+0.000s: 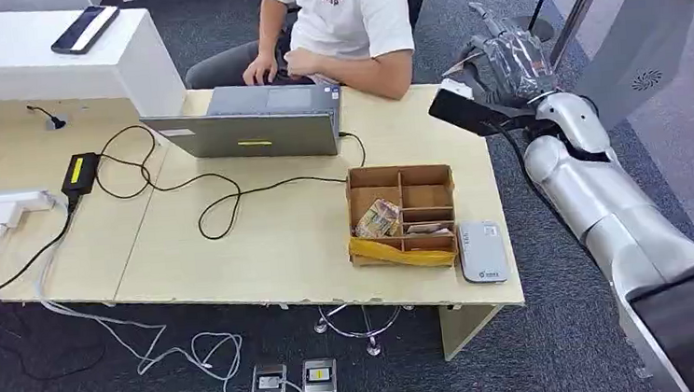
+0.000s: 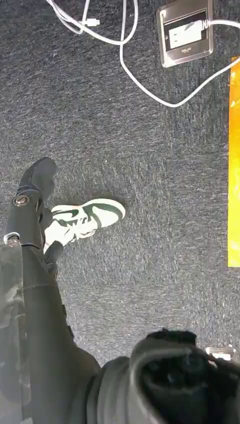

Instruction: Pass the card to the sensor for recognition and then transmit it.

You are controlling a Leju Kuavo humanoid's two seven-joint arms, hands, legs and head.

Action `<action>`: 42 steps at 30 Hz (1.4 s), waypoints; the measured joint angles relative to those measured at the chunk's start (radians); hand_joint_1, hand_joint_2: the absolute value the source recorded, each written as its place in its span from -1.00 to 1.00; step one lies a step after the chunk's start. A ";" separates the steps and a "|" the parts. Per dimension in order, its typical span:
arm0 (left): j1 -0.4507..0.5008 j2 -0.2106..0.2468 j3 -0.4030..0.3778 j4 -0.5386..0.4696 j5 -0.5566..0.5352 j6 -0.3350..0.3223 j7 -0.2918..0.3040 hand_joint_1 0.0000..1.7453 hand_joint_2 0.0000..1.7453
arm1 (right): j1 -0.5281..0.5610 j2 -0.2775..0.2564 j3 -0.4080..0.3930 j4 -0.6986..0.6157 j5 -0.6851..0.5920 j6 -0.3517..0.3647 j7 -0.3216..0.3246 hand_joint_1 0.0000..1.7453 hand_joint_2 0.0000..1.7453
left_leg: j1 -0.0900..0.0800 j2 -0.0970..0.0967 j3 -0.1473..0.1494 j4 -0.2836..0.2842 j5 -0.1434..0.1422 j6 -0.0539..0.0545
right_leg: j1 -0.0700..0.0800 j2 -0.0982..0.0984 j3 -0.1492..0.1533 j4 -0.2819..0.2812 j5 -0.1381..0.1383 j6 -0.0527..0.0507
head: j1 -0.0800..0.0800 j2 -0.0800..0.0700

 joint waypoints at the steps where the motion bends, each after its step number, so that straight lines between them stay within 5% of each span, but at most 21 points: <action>1: 0.000 0.000 0.000 0.000 0.000 0.000 0.000 -1.00 -1.00 | 0.000 0.000 0.000 0.000 0.000 0.000 0.000 1.00 1.00 | 0.000 0.000 0.000 0.000 0.000 0.000 | 0.000 0.000 0.000 0.000 0.000 0.000 | 0.000 0.000; 5: 0.000 0.000 0.000 0.000 0.000 0.000 0.000 -1.00 -1.00 | 0.000 0.000 0.000 0.000 0.000 0.000 0.000 1.00 1.00 | 0.000 0.000 0.000 0.000 0.000 0.000 | 0.000 0.000 0.000 0.000 0.000 0.000 | 0.000 0.000; 8: 0.000 0.000 0.000 0.000 0.030 0.009 0.001 -1.00 -1.00 | 0.011 -0.019 -0.002 -0.001 -0.070 0.054 0.079 1.00 1.00 | 0.000 0.001 0.002 0.001 0.000 0.000 | 0.000 0.000 -0.001 -0.001 0.000 0.000 | -0.001 0.000; 14: 0.035 -0.005 0.000 0.000 0.053 0.024 -0.003 -1.00 -1.00 | 0.168 -0.196 -0.058 -0.035 -0.178 0.077 -0.004 1.00 1.00 | 0.000 -0.004 0.001 0.000 -0.001 0.000 | 0.000 -0.005 0.004 -0.004 0.001 0.000 | 0.001 0.000; 22: 0.029 -0.008 0.000 0.001 0.050 0.024 -0.009 -1.00 -1.00 | 0.261 -0.282 -0.109 -0.104 -0.165 0.111 0.046 1.00 1.00 | 0.001 0.001 0.002 0.000 -0.003 0.000 | 0.001 0.000 0.002 -0.004 0.002 0.000 | 0.000 0.000; 42: 0.026 -0.012 0.000 0.002 0.042 0.030 -0.010 -1.00 -1.00 | 0.341 -0.333 -0.190 -0.198 -0.129 0.126 0.054 1.00 1.00 | 0.001 0.002 0.002 0.000 -0.003 0.000 | 0.001 0.002 0.002 -0.004 0.002 0.000 | 0.000 0.000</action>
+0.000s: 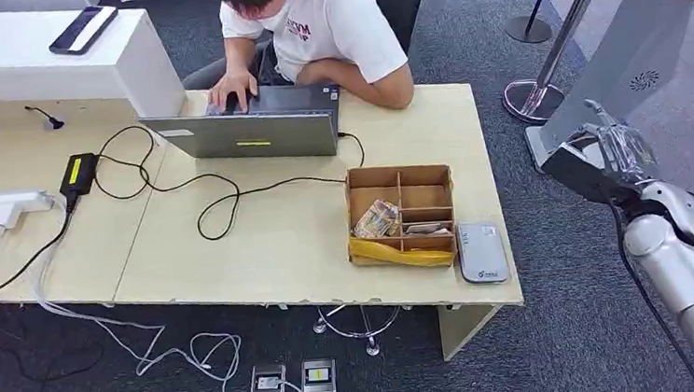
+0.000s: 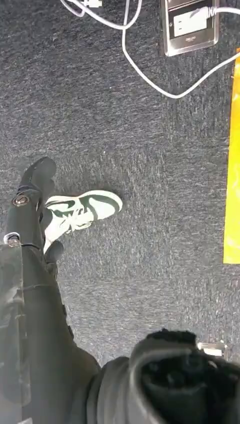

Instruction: Pass the card to the sensor for recognition and then transmit it.

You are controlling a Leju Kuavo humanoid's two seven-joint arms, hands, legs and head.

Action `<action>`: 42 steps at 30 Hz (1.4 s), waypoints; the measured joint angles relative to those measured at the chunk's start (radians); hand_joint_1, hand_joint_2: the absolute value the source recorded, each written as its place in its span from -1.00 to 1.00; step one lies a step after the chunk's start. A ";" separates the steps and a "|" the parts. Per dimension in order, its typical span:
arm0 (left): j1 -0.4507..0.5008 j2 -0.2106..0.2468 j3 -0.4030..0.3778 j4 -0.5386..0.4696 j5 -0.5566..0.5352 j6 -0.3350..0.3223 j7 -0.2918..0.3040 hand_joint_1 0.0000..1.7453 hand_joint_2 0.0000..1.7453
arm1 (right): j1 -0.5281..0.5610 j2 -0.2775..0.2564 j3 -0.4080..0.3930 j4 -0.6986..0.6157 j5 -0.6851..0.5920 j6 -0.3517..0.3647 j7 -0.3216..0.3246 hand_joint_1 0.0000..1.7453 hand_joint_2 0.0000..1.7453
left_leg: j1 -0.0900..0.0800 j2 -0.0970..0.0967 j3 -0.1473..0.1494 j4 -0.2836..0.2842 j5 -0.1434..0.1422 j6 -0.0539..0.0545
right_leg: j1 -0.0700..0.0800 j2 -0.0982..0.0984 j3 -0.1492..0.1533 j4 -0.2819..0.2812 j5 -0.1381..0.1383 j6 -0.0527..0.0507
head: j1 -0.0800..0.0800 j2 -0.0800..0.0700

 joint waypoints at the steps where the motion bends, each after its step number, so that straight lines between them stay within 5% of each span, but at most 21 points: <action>1: 0.000 0.000 0.000 0.000 0.000 0.000 0.000 -1.00 -1.00 | 0.002 0.000 -0.002 -0.002 0.002 0.002 0.000 1.00 1.00 | 0.000 0.000 0.000 0.000 0.000 0.000 | 0.000 0.000 0.000 0.000 0.000 0.000 | 0.000 0.000; 21: -0.002 0.000 0.000 0.000 0.002 -0.003 0.000 -1.00 -1.00 | 0.152 0.053 0.001 -0.060 0.073 0.073 0.019 1.00 1.00 | 0.000 -0.001 0.000 0.000 0.000 0.000 | 0.000 0.000 0.000 0.000 0.000 0.000 | 0.000 0.000; 42: -0.002 0.000 0.000 0.000 0.002 -0.003 0.000 -1.00 -1.00 | 0.183 0.068 0.001 -0.096 0.079 0.086 0.024 1.00 1.00 | 0.000 -0.001 0.000 0.000 0.000 0.000 | 0.000 0.000 0.000 0.000 0.000 0.000 | 0.000 0.000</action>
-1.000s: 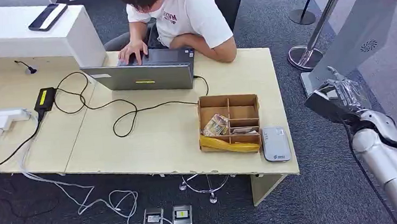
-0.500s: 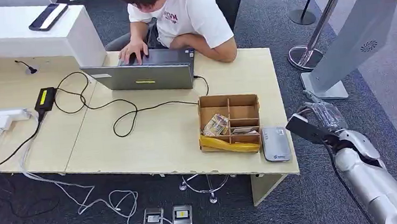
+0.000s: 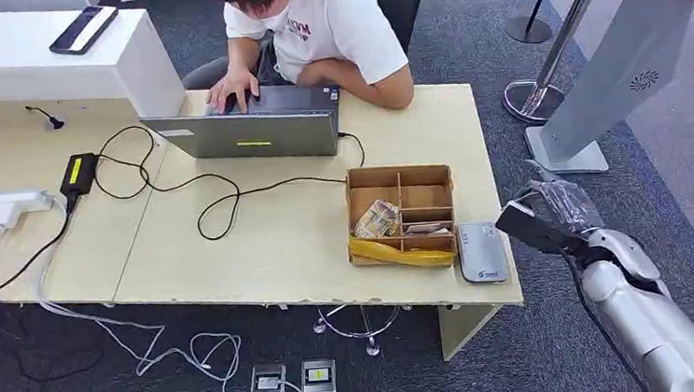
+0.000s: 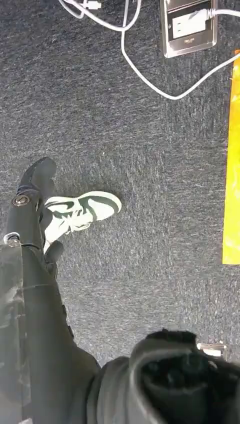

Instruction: Pass the card to the sensor for recognition and then transmit it.

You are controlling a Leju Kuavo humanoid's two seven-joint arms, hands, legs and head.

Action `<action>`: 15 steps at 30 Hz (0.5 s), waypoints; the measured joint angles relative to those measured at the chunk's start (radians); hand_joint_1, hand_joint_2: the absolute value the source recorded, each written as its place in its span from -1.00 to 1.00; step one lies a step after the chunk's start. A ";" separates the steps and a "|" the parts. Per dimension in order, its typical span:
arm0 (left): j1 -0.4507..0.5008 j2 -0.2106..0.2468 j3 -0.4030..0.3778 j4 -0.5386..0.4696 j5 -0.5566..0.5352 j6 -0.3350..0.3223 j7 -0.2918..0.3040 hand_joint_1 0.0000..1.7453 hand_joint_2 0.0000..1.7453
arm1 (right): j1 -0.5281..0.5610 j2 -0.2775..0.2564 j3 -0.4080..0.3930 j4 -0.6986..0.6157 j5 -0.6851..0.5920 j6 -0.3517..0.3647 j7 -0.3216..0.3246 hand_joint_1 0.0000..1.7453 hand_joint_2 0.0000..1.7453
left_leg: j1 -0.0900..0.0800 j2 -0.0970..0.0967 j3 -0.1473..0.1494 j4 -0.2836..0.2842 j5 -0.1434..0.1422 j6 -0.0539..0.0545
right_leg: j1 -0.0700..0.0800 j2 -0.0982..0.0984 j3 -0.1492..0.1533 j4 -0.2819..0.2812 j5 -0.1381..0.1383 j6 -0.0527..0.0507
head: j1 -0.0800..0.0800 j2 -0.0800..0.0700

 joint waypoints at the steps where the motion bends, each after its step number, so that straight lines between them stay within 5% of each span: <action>1: 0.000 0.000 0.000 0.000 0.000 0.000 0.000 -1.00 -1.00 | 0.007 0.000 0.000 -0.004 0.006 0.006 0.004 1.00 1.00 | 0.000 0.000 0.000 0.000 0.000 0.000 | 0.000 0.000 0.000 0.000 0.000 0.000 | 0.000 0.000; 15: 0.000 0.000 0.000 0.000 0.000 0.004 0.000 -1.00 -1.00 | 0.120 0.005 -0.016 -0.137 0.064 0.062 0.057 1.00 1.00 | 0.000 0.000 0.000 0.000 0.000 0.000 | 0.000 0.000 0.000 0.000 0.000 0.000 | 0.000 0.000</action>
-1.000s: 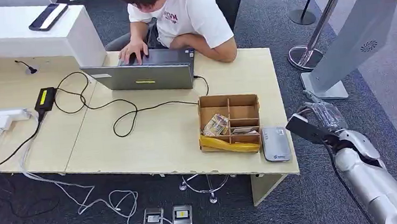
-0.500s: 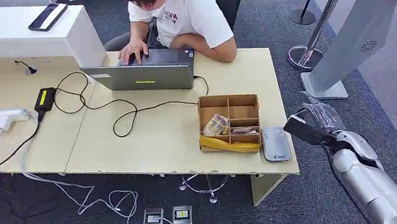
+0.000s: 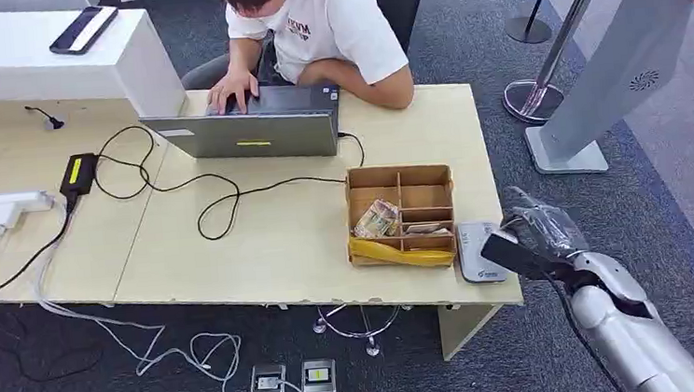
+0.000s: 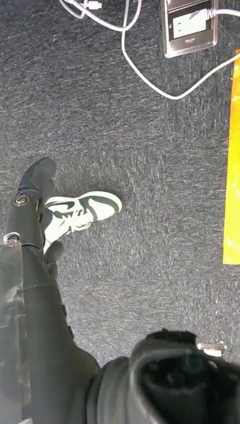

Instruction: Pass the card to the sensor for recognition and then transmit it.

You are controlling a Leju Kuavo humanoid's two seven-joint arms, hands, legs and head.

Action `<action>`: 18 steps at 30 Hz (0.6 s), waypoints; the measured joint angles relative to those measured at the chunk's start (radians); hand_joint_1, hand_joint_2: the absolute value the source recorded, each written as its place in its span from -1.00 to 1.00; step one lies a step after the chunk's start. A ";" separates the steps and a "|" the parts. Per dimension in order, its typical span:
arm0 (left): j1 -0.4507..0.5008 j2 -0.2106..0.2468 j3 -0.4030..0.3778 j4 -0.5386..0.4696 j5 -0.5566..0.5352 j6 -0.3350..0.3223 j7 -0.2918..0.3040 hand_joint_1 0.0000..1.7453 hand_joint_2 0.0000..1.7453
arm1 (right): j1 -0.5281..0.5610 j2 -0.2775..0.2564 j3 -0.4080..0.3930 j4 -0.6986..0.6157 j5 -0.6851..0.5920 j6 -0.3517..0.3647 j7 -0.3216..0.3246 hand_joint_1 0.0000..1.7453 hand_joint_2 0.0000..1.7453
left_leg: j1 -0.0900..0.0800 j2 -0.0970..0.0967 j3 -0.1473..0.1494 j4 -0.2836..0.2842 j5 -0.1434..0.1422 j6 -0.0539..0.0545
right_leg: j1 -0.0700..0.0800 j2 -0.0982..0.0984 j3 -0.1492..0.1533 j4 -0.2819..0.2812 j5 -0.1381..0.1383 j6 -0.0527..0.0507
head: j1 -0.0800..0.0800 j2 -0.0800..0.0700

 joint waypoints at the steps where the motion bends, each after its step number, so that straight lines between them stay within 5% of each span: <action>1: 0.000 0.000 0.000 0.000 0.000 0.000 0.000 -1.00 -1.00 | 0.005 0.000 -0.001 -0.008 0.002 0.005 0.001 1.00 1.00 | 0.000 0.000 0.000 0.000 0.000 0.000 | 0.000 0.000 0.000 0.000 0.000 0.000 | 0.000 0.000; 18: 0.000 0.000 0.000 0.000 0.003 0.001 0.000 -1.00 -1.00 | 0.036 0.000 -0.018 -0.068 0.009 0.013 0.003 1.00 1.00 | 0.000 0.000 0.000 0.000 0.000 0.000 | 0.000 0.000 0.000 0.000 0.000 0.000 | 0.000 0.000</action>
